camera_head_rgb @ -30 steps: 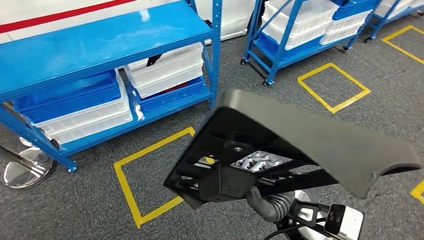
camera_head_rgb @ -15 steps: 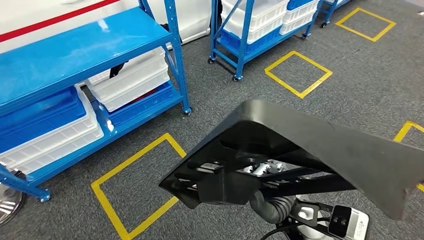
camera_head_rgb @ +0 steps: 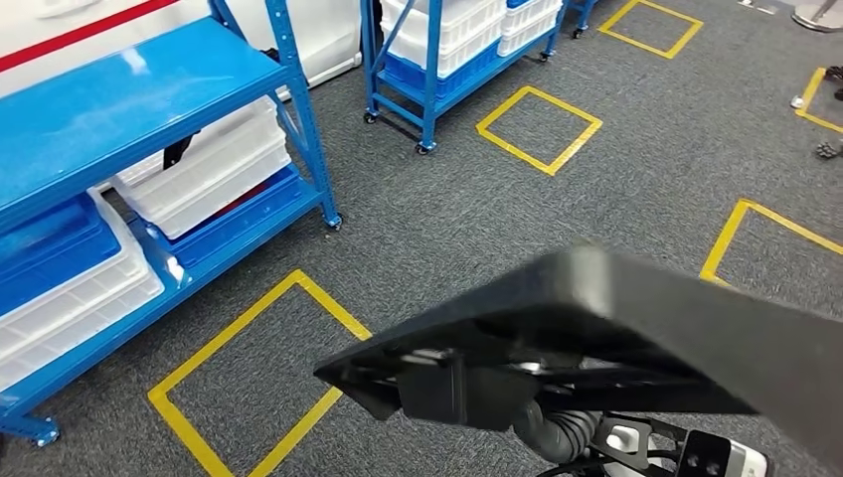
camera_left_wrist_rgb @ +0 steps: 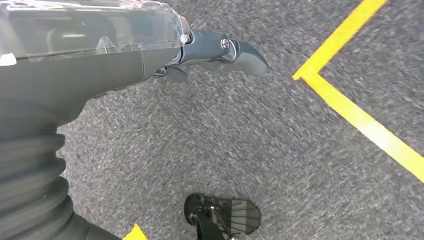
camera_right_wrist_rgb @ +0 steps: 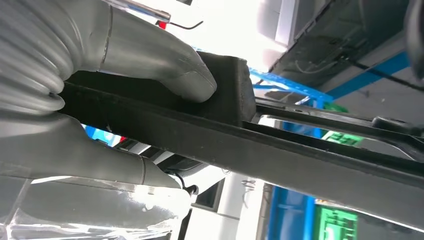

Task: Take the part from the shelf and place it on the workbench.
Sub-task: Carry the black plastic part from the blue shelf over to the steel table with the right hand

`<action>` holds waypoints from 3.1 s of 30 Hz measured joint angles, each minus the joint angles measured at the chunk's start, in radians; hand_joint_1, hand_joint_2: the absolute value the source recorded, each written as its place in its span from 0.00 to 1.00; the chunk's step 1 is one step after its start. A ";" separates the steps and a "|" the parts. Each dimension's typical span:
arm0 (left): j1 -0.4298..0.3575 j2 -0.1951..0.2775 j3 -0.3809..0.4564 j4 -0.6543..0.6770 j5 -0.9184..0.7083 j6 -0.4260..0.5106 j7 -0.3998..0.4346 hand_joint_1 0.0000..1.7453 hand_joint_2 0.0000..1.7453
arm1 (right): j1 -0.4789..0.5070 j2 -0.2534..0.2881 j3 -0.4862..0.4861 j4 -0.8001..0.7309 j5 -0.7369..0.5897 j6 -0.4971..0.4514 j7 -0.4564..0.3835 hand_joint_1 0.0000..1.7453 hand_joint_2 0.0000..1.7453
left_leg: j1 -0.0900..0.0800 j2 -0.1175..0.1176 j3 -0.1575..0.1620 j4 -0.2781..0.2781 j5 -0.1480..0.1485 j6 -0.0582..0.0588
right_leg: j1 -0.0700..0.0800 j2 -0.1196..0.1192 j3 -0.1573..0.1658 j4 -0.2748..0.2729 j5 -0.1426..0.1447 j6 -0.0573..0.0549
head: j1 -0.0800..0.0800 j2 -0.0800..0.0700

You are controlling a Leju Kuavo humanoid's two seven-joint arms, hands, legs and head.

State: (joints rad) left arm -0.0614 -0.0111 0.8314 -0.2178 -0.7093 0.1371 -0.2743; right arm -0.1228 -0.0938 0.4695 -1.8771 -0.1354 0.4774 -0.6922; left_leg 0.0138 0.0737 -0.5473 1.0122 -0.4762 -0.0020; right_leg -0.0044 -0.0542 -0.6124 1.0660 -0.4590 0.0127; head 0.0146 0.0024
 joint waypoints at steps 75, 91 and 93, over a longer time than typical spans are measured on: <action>0.002 -0.006 0.133 0.000 0.018 -0.097 0.001 0.00 1.00 | -0.090 0.020 0.071 0.055 -0.012 0.021 0.092 1.00 1.00 | -0.003 -0.086 -0.083 0.150 -0.041 -0.023 | 0.010 0.117 0.015 -0.034 0.004 -0.050 | -0.002 0.000; 0.000 -0.011 0.151 0.000 0.026 -0.082 0.005 0.00 1.00 | -0.089 0.020 0.097 0.129 -0.002 0.038 0.065 1.00 1.00 | -0.008 -0.013 -0.007 0.001 0.000 0.014 | 0.003 0.021 -0.032 0.038 -0.007 -0.009 | 0.006 0.000; 0.000 -0.010 0.154 0.000 0.026 -0.080 0.010 0.00 1.00 | -0.092 0.020 0.097 0.129 -0.007 0.037 0.066 1.00 1.00 | -0.010 0.000 -0.002 0.000 -0.005 0.005 | 0.012 0.002 0.003 -0.034 0.008 -0.018 | 0.006 0.000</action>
State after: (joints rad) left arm -0.0619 -0.0216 0.9854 -0.2178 -0.6832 0.0567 -0.2639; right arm -0.2144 -0.0740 0.5669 -1.7481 -0.1426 0.5140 -0.6262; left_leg 0.0039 0.0734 -0.5495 1.0126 -0.4807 0.0025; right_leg 0.0074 -0.0525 -0.6092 1.0322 -0.4505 -0.0050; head 0.0203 0.0025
